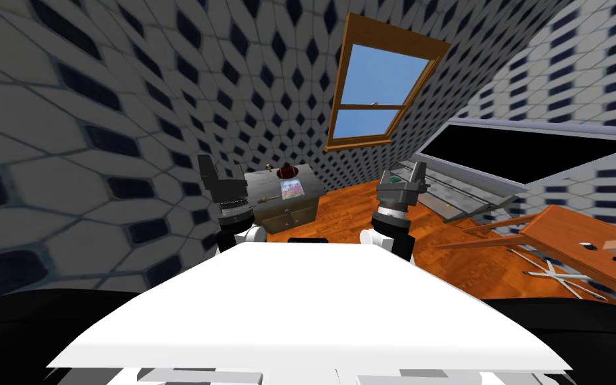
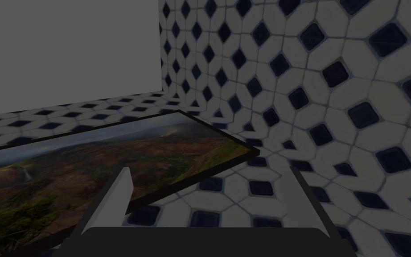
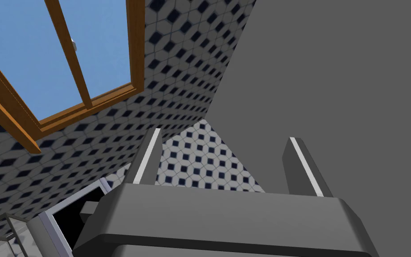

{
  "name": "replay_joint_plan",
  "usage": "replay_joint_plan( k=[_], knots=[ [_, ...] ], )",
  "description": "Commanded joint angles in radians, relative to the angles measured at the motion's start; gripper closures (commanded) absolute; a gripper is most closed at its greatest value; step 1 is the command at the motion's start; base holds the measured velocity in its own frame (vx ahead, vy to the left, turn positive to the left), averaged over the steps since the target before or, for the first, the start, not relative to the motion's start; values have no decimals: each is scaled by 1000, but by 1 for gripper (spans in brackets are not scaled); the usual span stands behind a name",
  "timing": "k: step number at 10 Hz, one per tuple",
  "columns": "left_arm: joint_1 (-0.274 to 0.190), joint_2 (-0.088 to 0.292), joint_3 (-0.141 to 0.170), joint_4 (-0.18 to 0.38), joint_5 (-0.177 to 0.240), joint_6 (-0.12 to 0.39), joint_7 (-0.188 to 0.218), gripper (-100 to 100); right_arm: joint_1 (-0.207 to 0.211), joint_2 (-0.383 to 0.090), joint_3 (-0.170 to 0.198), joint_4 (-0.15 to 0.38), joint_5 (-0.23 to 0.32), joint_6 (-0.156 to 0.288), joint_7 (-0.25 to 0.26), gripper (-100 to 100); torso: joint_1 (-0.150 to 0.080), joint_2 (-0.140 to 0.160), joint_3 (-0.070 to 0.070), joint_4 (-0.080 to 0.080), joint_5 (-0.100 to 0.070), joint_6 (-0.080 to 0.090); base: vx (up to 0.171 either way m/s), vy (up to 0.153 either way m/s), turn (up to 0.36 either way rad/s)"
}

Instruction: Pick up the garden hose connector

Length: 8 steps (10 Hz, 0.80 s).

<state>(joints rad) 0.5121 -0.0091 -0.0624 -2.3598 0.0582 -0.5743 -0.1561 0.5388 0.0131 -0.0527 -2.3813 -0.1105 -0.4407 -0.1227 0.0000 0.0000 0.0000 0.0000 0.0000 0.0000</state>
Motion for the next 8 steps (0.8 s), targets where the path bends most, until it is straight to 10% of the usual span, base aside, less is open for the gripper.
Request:
replay_joint_plan(
  k=[1, 8],
  knots=[
    [-6, 40, 1, 0, 0, 16, 4, -100, 0, 0, 0, 0, 0, 0, 0, 0, 0, 0, 0, 0, 0, 0, -5, 11, 25],
    [-70, 149, 19, 1, -3, 191, 49, -100, 0, 0, 0, 0, 0, 0, 0, 0, 4, 1, 1, 0, 1, 0, -18, 50, 57]
  ],
)
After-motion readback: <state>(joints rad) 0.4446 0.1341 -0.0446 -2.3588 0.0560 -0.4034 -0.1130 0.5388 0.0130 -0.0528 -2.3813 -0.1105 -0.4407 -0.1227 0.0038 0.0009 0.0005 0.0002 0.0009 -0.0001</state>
